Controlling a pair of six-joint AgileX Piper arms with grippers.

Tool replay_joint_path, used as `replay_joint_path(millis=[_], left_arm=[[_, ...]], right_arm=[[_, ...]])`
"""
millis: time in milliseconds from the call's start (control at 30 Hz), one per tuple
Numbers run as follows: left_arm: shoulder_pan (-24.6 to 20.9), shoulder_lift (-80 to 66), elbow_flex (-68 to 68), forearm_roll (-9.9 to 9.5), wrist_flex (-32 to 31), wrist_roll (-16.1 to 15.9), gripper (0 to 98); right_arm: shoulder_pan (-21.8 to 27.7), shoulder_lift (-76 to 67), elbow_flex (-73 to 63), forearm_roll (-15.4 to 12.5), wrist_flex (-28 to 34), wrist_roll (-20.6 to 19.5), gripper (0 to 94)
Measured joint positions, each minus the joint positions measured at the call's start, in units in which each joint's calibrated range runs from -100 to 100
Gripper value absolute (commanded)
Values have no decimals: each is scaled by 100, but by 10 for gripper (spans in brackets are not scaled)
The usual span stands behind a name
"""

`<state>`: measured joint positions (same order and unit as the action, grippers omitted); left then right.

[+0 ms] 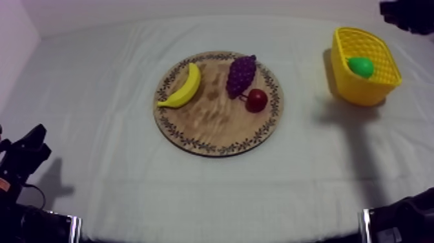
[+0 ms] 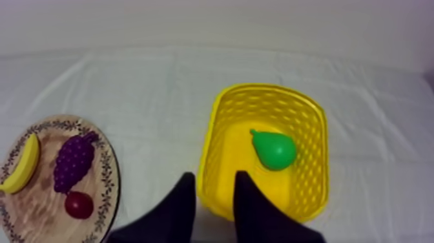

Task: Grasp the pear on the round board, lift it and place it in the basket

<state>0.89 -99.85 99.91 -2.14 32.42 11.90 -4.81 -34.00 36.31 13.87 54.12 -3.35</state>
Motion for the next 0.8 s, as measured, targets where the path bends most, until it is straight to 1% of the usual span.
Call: replay_joint_path(millis=[100,200,267,333,433,567,700,767,800], left_arm=[[0,0,0,0,0,0,1],[0,0,0,0,0,0,1],[0,0,0,0,0,0,1],[0,0,0,0,0,0,1],[0,0,0,0,0,0,1],[0,0,0,0,0,0,1],[0,0,0,0,0,0,1],[0,0,0,0,0,0,1],[0,0,0,0,0,0,1]], right_arm=[[-96,-671,815,10,-306,-93,37],[-126,-1324,1544,13,-626,-113,15],[-99,-1785,2046,-69,-855,-79,9],[-40,-2191,2484,-285,-1100,-3,6],[93,-2860,3198,-718,-1394,201,4],[215,-3687,4082,-1387,-1424,448,3],[235,-4504,4938,-1807,-1396,607,3],[260,-4910,5332,-1927,-1257,681,3],[264,-5106,5506,-1944,-1161,698,3]])
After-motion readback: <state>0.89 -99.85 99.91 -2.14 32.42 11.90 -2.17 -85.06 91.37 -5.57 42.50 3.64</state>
